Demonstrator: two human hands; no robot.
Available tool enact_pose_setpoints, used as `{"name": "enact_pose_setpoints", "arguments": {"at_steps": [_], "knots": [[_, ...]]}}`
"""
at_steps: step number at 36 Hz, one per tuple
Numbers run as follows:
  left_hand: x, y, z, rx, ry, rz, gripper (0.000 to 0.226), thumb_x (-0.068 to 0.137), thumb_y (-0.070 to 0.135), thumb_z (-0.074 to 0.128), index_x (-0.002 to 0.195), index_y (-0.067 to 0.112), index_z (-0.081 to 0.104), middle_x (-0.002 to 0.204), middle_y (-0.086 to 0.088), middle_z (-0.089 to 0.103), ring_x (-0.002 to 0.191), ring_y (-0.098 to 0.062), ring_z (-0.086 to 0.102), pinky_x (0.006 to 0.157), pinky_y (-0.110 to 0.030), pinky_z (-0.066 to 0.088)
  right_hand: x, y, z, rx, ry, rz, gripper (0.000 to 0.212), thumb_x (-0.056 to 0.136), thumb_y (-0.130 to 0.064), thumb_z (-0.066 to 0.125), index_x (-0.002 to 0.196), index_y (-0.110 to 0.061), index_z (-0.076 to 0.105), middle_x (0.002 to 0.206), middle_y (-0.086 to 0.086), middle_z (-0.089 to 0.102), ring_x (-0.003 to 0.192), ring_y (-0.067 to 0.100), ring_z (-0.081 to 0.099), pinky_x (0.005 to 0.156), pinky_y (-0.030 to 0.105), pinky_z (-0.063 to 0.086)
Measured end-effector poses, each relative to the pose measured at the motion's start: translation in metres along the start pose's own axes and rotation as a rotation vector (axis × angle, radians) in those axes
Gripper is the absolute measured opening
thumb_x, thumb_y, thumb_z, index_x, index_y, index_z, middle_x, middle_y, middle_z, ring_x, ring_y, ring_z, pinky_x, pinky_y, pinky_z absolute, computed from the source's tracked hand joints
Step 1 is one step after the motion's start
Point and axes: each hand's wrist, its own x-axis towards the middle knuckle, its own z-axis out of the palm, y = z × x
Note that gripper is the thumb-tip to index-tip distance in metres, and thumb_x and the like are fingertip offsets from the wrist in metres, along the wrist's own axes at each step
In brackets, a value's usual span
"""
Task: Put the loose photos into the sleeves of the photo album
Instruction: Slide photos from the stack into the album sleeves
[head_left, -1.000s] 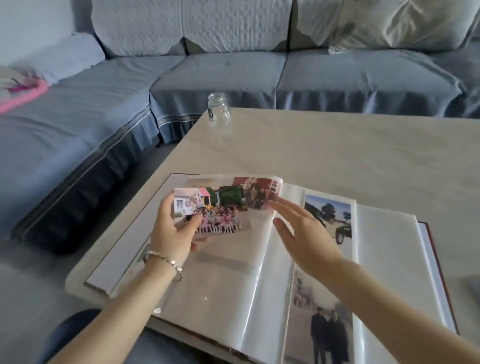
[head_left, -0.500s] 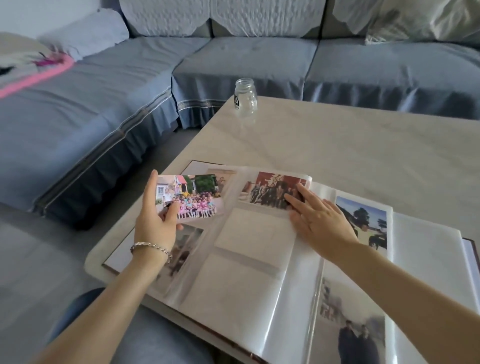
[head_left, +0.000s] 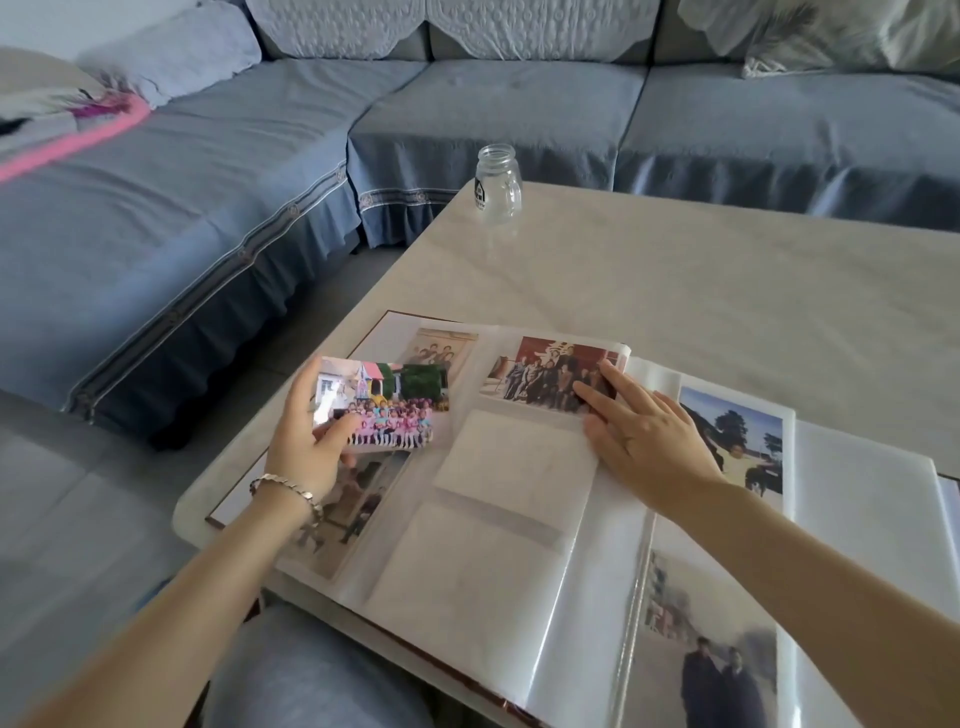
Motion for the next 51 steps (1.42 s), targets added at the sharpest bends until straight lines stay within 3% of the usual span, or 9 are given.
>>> {"name": "enact_pose_setpoints", "arguments": {"at_steps": [7,13,17,21,31,34,38,42,51], "knots": [[0.007,-0.006,-0.013,0.14,-0.281,-0.102,0.065,0.089,0.003,0.056,0.142,0.028,0.029,0.126,-0.005,0.053,0.087,-0.014,0.062,0.046,-0.02,0.051,0.0,0.0,0.0,0.006,0.002,0.003,0.046,0.098,-0.049,0.018,0.143,-0.042,0.024,0.157,-0.011,0.008,0.143,0.009,0.009,0.113,0.023,0.0],[0.015,0.011,-0.005,0.294,-0.459,-0.115,0.049,0.097,0.008,0.044,0.143,0.016,0.031,0.131,-0.005,0.051,0.107,-0.014,0.054,0.089,-0.024,0.045,-0.001,0.0,-0.001,0.005,-0.007,0.009,0.046,0.098,-0.05,0.017,0.143,-0.042,0.024,0.157,-0.01,0.008,0.143,0.01,0.01,0.113,0.023,0.001],[0.016,0.024,0.006,0.335,-0.446,-0.105,0.04,0.097,0.007,0.043,0.135,0.018,0.045,0.123,-0.001,0.056,0.108,-0.016,0.055,0.094,-0.031,0.043,0.0,-0.001,-0.003,0.0,-0.026,0.009,0.046,0.098,-0.049,0.017,0.144,-0.042,0.022,0.157,-0.01,0.007,0.143,0.009,0.009,0.112,0.023,0.0],[0.016,0.033,0.019,0.173,-0.343,-0.241,0.032,0.093,0.002,0.048,0.123,0.009,0.059,0.111,-0.013,0.066,0.097,-0.026,0.064,0.09,-0.044,0.051,-0.002,-0.002,-0.007,0.009,-0.051,0.012,0.045,0.099,-0.045,0.022,0.144,-0.041,0.023,0.157,-0.011,0.006,0.142,0.01,0.01,0.112,0.023,0.001],[0.004,0.04,0.038,-0.011,-0.454,-0.498,0.024,0.093,-0.005,0.046,0.096,0.011,0.063,0.084,-0.011,0.067,0.065,-0.018,0.065,0.05,-0.023,0.055,-0.002,0.003,-0.012,0.026,-0.112,-0.001,0.046,0.098,-0.048,0.021,0.144,-0.043,0.022,0.156,-0.014,0.004,0.142,0.014,0.014,0.113,0.027,0.007],[0.004,0.04,0.035,-0.012,-0.453,-0.512,0.023,0.092,-0.003,0.048,0.094,0.013,0.065,0.081,-0.009,0.069,0.067,-0.018,0.067,0.052,-0.025,0.056,-0.001,0.004,-0.011,0.023,-0.111,-0.009,0.046,0.097,-0.049,0.021,0.143,-0.044,0.022,0.156,-0.013,0.005,0.141,0.015,0.017,0.114,0.029,0.009],[0.004,0.04,0.034,0.155,-0.315,-0.381,0.017,0.086,0.0,0.061,0.093,0.013,0.07,0.091,-0.01,0.069,0.085,-0.024,0.066,0.077,-0.034,0.056,0.002,0.004,-0.01,0.023,-0.113,-0.006,0.046,0.098,-0.049,0.02,0.143,-0.044,0.023,0.156,-0.012,0.007,0.14,0.016,0.02,0.113,0.031,0.011],[0.0,0.047,0.036,0.038,-0.278,-0.513,0.011,0.085,-0.004,0.061,0.091,0.003,0.066,0.076,-0.011,0.065,0.056,-0.017,0.064,0.043,-0.021,0.052,0.004,0.005,-0.009,0.041,-0.083,-0.009,0.043,0.1,-0.043,0.018,0.142,-0.044,0.026,0.156,-0.013,0.011,0.14,0.015,0.021,0.112,0.03,0.014],[-0.003,0.054,0.04,-0.114,-0.392,-0.597,0.009,0.088,0.0,0.057,0.084,0.008,0.061,0.06,-0.003,0.07,0.052,-0.011,0.067,0.047,-0.023,0.054,0.009,0.008,-0.01,0.041,-0.079,-0.023,0.042,0.1,-0.043,0.024,0.141,-0.043,0.03,0.154,-0.012,0.018,0.139,0.013,0.023,0.111,0.033,0.019]]}}
